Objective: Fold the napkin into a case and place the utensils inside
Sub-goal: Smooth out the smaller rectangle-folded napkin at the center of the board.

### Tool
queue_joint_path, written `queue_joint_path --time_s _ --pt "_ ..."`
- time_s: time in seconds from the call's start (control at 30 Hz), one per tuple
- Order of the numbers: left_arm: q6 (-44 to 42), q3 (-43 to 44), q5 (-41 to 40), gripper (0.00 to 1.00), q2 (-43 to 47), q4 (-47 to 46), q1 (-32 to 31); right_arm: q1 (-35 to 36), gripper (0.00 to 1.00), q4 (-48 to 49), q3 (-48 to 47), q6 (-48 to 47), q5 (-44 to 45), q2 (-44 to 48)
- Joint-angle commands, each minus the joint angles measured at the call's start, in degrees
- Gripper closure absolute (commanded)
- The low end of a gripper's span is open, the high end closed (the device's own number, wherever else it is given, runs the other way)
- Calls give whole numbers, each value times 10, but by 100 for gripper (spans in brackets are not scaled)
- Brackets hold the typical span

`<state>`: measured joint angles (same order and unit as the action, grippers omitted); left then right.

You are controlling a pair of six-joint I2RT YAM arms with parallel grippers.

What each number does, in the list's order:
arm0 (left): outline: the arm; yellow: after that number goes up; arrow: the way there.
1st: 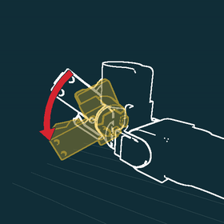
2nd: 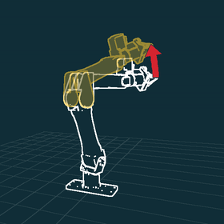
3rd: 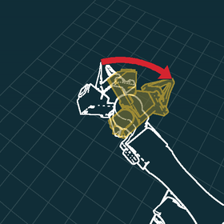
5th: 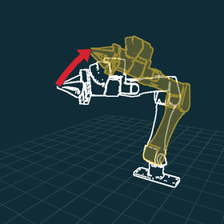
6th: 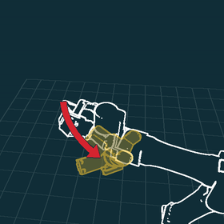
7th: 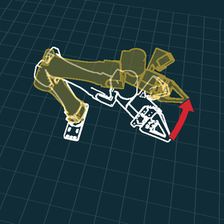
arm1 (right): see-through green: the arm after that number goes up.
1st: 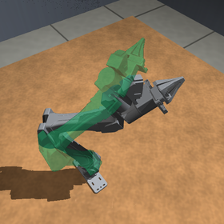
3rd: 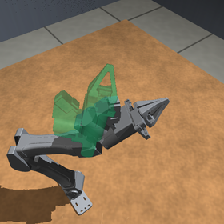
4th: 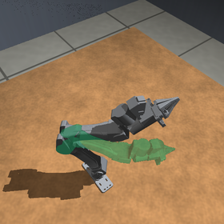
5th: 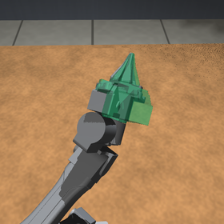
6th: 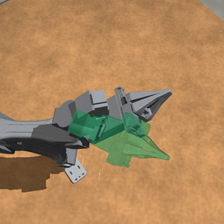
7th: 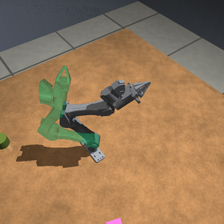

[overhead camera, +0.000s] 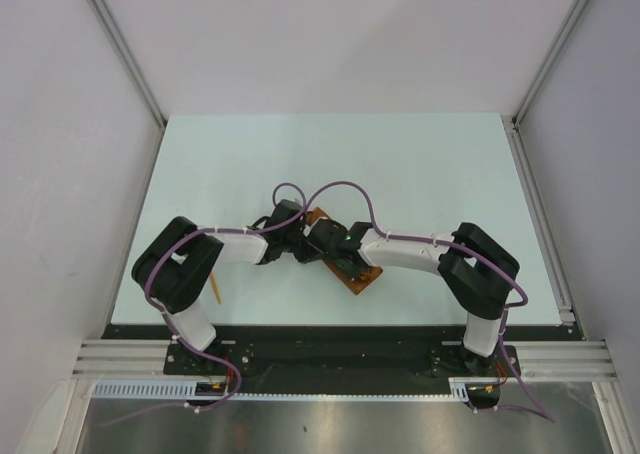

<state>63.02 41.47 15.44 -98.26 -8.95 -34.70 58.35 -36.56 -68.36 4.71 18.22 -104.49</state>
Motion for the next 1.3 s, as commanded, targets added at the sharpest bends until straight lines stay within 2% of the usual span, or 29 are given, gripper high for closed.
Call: queue_joint_path --time_s 0.0,0.4,0.5,0.63,0.77,0.93,1.27 --pt "4 -3 -22 100 -1 -1 -4 22 100 -11 -45 -1 2 10" --pt "1 -21 -38 100 4 -19 -25 24 100 -26 -67 25 -57 32" --pt "-26 -39 -40 100 44 -41 -29 19 100 -22 -63 28 -56 29" --pt "-54 -56 -52 100 101 -23 -28 4 100 -15 -53 32 -61 31" --pt "-59 -65 -26 99 126 -20 -28 -10 100 -9 -48 36 -73 34" --pt "-30 -92 10 100 96 -56 -30 -17 100 -10 -54 46 -87 34" --pt "-22 -95 3 100 45 -81 -33 -17 100 -10 -56 65 -145 48"
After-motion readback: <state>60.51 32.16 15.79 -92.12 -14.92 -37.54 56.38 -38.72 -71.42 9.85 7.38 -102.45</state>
